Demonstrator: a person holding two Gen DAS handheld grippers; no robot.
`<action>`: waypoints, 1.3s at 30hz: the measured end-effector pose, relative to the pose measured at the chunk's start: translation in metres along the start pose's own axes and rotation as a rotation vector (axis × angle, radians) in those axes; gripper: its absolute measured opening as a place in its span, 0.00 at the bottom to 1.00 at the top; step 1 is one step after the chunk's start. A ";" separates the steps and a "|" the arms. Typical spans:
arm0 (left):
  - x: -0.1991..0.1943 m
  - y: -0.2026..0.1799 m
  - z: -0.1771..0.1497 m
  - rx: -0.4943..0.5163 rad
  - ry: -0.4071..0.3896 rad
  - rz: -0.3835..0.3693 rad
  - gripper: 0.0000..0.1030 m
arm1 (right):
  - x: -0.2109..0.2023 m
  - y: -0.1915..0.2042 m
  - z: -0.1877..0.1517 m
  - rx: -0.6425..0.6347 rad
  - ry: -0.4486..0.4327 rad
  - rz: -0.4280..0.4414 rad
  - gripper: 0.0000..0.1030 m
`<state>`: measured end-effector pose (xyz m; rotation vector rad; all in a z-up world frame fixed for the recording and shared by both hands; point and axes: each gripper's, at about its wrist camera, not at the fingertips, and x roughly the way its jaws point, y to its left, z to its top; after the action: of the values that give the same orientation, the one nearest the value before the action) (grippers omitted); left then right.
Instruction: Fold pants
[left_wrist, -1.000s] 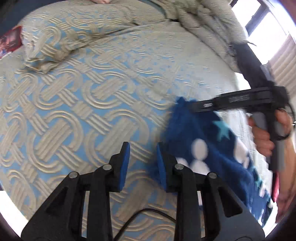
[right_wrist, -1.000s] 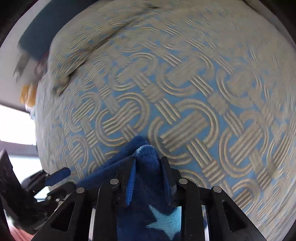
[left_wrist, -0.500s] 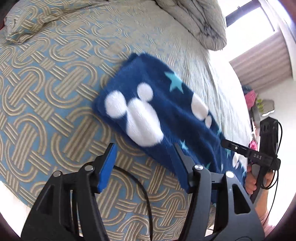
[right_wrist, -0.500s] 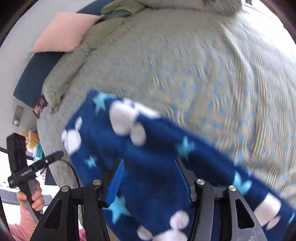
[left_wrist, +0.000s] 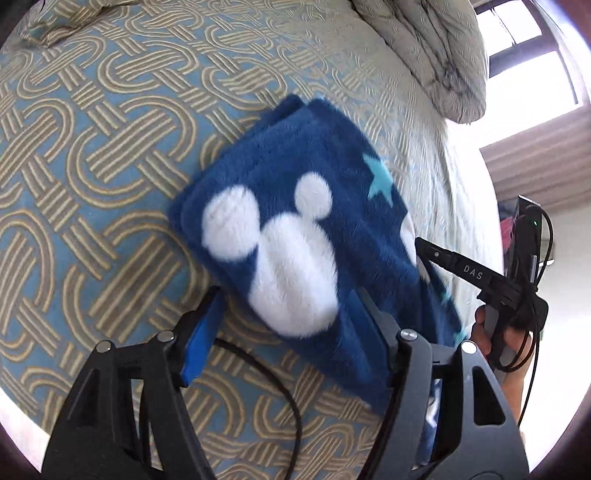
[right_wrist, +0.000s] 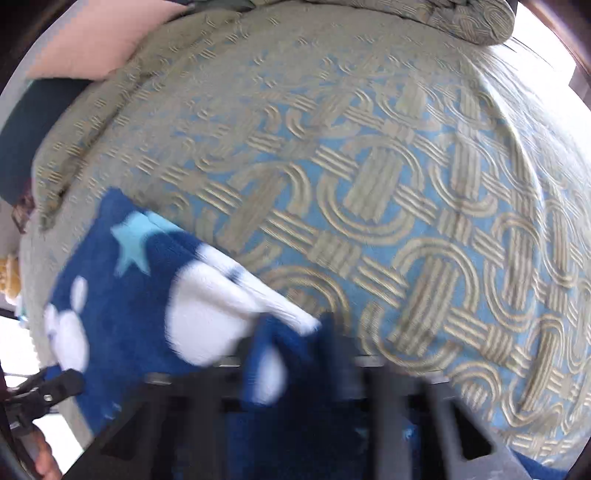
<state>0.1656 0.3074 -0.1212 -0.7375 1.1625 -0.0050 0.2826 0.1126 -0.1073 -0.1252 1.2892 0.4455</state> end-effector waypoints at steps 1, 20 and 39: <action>-0.001 0.002 0.003 -0.009 -0.007 -0.006 0.57 | -0.009 0.000 0.005 0.029 -0.040 -0.030 0.00; 0.002 0.018 0.005 -0.127 -0.047 -0.051 0.70 | -0.095 -0.096 -0.207 0.370 -0.105 0.066 0.26; -0.010 0.023 0.021 -0.020 -0.046 0.038 0.67 | -0.082 -0.087 -0.203 0.377 -0.128 0.098 0.28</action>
<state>0.1701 0.3403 -0.1209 -0.7298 1.1337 0.0555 0.1168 -0.0551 -0.1007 0.2801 1.2353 0.2815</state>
